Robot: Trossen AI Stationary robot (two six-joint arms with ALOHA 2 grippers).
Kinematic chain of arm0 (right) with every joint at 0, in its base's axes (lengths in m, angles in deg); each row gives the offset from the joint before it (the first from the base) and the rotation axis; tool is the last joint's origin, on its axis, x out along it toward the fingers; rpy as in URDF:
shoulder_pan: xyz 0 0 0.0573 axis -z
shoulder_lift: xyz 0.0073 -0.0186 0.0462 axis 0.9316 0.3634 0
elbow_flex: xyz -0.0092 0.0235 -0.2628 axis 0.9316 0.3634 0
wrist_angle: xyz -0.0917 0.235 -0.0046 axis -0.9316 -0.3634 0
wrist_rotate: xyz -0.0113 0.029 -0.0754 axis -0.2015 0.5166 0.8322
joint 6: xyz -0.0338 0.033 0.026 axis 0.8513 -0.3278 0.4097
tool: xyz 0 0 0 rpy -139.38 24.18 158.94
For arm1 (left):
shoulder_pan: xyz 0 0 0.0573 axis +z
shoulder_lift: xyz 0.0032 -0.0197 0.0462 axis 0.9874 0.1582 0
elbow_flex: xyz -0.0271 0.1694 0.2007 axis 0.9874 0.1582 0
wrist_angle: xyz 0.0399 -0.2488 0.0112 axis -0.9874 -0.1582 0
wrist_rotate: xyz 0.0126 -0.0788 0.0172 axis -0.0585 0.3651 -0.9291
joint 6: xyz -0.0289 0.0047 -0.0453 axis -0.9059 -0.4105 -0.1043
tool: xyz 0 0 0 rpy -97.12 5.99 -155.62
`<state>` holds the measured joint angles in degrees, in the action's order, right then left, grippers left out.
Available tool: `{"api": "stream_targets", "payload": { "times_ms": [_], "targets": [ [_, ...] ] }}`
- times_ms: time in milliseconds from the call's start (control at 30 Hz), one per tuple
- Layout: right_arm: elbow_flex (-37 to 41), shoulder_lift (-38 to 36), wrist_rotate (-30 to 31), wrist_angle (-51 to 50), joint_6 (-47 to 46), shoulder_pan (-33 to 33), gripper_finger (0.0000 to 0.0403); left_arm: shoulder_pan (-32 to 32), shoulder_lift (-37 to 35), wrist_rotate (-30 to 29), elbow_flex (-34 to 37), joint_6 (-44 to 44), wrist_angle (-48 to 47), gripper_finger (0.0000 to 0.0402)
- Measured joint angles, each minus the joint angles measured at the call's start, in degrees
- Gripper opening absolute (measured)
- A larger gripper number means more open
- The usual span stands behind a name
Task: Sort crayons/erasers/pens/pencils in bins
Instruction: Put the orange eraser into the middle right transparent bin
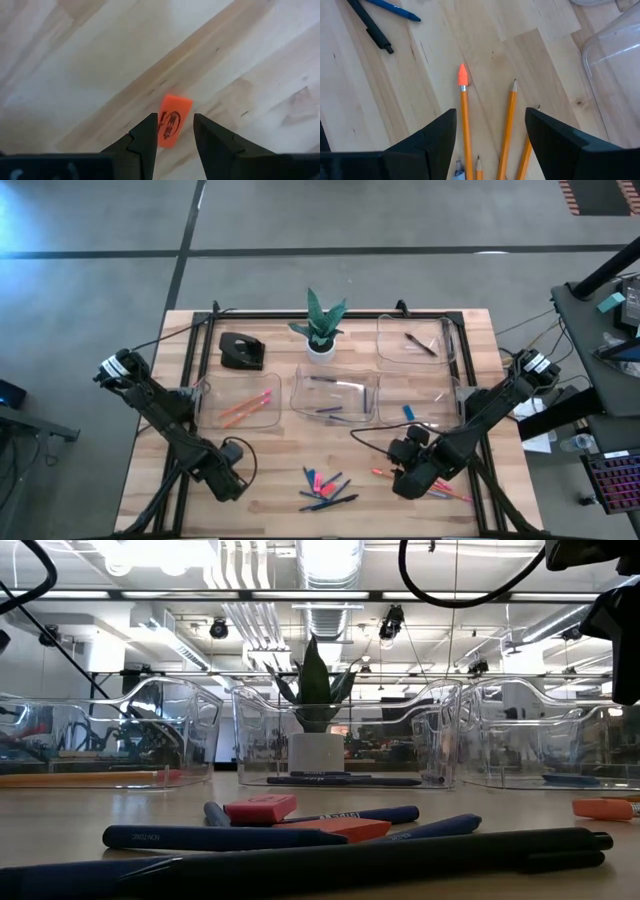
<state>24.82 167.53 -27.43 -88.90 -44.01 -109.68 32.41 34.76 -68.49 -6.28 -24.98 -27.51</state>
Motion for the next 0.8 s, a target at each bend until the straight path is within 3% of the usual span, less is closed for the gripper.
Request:
{"api": "stream_targets", "payload": {
  "times_ms": [200,533,800],
  "targets": [
    [-0.02,0.00,0.00,0.01,0.00,0.00,0.0226,-0.31,0.57,-1.32,0.15,0.05,0.00,0.0112],
    [-0.04,0.00,0.00,0.01,0.01,0.00,0.0226,-0.76,8.05,-0.89,-1.04,2.67,2.40,0.0112],
    [-0.04,0.00,0.02,0.06,0.00,0.00,0.0226,-0.77,8.09,-0.49,-2.24,0.28,2.00,0.0112]
  ]
}}
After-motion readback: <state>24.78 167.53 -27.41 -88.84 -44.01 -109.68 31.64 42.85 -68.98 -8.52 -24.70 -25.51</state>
